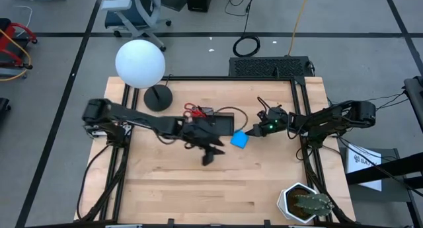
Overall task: Pick and place office supplies into organizer
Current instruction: Put the blue sticky note into the black desk organizer, then return to Home Position
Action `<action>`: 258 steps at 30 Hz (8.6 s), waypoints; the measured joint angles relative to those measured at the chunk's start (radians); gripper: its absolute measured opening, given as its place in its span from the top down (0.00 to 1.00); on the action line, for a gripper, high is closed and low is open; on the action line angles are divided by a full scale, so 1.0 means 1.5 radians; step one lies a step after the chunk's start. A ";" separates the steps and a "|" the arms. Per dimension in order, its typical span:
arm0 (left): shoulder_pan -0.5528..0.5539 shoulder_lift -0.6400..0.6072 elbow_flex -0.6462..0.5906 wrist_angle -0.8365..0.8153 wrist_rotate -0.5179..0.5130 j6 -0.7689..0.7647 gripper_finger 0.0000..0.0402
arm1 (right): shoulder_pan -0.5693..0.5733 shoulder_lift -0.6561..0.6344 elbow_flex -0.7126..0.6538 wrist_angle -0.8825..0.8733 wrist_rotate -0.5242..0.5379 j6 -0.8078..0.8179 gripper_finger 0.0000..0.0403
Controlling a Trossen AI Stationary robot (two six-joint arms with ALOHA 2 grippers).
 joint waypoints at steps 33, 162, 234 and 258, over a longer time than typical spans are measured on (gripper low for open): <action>0.005 0.277 0.064 0.191 -0.124 -0.222 0.57 | -0.057 -0.008 0.001 -0.017 -0.087 -0.048 0.54; 0.000 0.140 0.241 -0.201 -0.251 -0.001 0.57 | -0.007 0.090 0.063 0.137 -0.102 0.041 0.99; 0.022 -0.177 0.242 -0.455 -0.425 0.016 0.57 | -0.037 0.264 0.279 0.207 0.093 0.144 0.49; 0.020 -0.234 0.242 -0.428 -0.344 0.056 0.57 | -0.025 0.185 0.279 0.386 0.110 0.126 0.51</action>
